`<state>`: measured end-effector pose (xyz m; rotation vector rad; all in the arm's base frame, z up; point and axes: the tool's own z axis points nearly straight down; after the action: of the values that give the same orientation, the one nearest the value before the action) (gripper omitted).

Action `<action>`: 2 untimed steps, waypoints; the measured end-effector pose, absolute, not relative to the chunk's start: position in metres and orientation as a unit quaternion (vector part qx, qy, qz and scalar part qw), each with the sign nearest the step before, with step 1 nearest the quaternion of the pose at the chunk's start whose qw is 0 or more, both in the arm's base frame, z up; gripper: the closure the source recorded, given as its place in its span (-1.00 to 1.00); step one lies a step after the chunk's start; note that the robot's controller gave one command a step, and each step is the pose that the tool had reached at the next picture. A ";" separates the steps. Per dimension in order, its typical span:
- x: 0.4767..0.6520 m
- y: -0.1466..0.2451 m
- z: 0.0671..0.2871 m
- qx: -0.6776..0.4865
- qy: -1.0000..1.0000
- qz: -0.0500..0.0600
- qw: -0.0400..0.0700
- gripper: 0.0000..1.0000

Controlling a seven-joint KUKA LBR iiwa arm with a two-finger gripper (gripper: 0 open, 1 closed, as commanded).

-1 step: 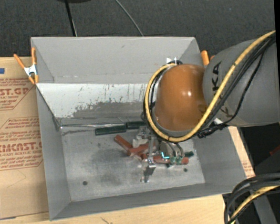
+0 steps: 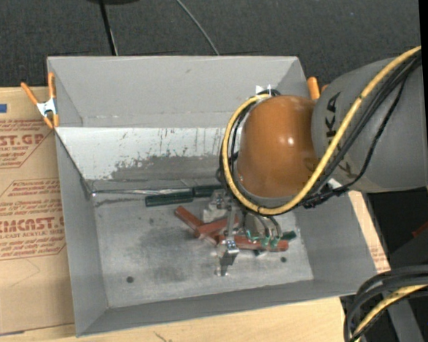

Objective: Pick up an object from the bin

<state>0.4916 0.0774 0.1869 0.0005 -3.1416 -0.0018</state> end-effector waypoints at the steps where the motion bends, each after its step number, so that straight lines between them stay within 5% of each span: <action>1: 0.531 0.056 0.136 0.025 -1.000 -0.001 -0.005 -1.00; 2: 0.508 0.057 0.099 -0.154 -0.988 0.000 0.001 1.00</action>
Offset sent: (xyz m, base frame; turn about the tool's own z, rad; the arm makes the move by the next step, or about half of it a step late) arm 0.0171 -0.0213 -0.0869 0.3097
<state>0.5083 0.0566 0.0992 -0.4823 -3.1030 -0.0003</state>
